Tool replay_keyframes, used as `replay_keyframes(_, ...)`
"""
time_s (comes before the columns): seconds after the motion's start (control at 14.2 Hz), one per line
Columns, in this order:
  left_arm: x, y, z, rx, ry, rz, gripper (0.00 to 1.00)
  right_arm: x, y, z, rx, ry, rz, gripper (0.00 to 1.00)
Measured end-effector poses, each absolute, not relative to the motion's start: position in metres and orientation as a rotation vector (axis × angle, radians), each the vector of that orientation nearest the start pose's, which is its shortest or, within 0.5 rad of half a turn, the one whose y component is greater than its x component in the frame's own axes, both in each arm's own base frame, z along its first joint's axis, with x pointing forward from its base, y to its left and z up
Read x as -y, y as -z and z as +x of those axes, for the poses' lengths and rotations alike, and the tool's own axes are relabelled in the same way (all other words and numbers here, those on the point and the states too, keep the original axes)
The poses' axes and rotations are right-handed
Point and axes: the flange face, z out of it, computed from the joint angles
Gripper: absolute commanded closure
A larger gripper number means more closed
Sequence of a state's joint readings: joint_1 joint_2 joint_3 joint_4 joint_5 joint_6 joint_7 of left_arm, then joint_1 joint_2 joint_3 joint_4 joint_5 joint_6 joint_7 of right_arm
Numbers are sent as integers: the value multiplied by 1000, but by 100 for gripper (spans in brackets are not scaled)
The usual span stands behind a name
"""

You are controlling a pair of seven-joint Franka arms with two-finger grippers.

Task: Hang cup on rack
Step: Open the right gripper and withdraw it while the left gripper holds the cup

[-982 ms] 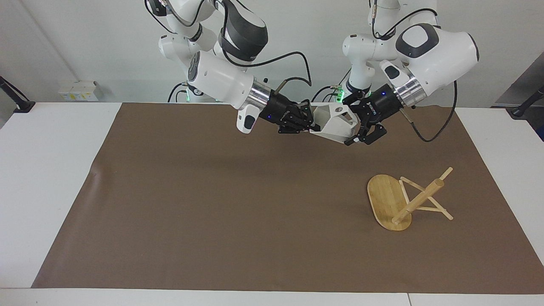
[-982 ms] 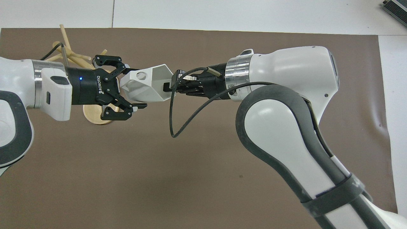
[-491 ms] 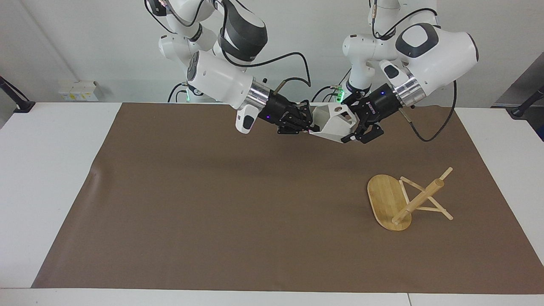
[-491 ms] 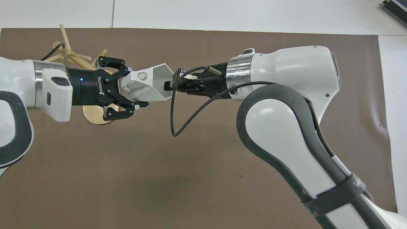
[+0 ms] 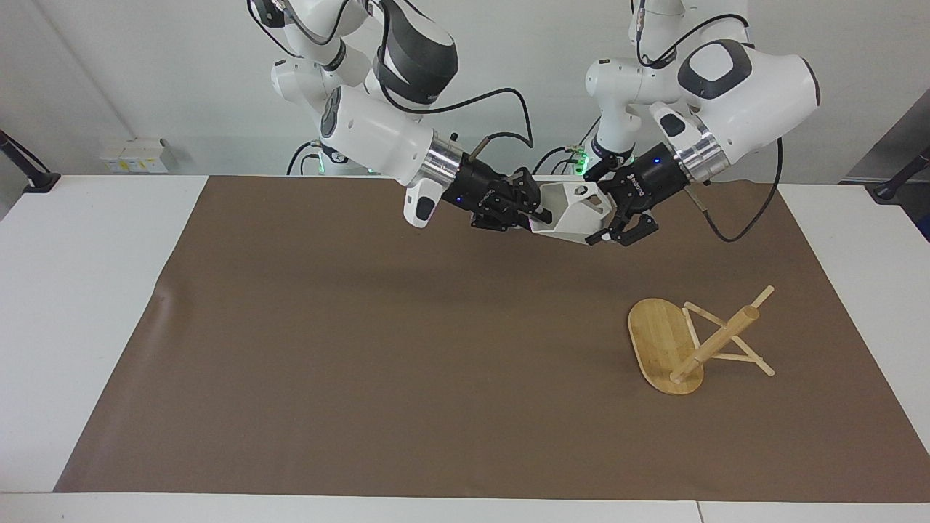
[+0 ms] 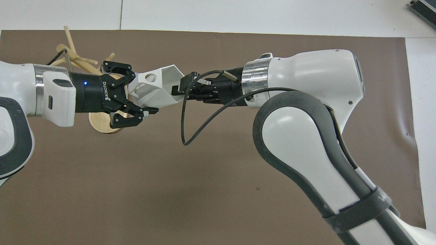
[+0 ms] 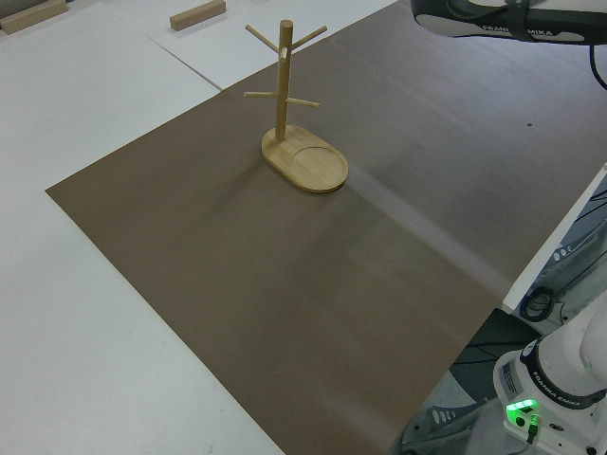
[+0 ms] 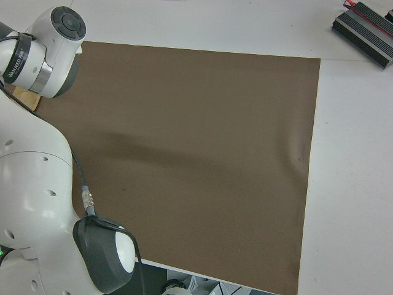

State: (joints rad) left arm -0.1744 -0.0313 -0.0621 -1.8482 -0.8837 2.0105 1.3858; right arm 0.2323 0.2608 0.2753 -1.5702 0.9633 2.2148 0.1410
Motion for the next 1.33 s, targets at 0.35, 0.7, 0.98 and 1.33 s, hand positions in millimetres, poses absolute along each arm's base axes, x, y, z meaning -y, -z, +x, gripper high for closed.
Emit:
replay_keyframes(0.35,178,-571,551,1438,-767,1956,100,-329,-555,591,-129,57,-2148,0)
replay_keyframes(0.7,169,-569,554,1434,-728,2057,100,-281,-569,606,2,283,-2418,0)
replay_keyframes(0.98,154,-563,557,1414,-617,2240,100,-240,-585,615,11,403,-2518,0)
replay_keyframes(1.33,147,-559,560,1280,-550,2402,100,-164,-605,623,-4,488,-2660,0)
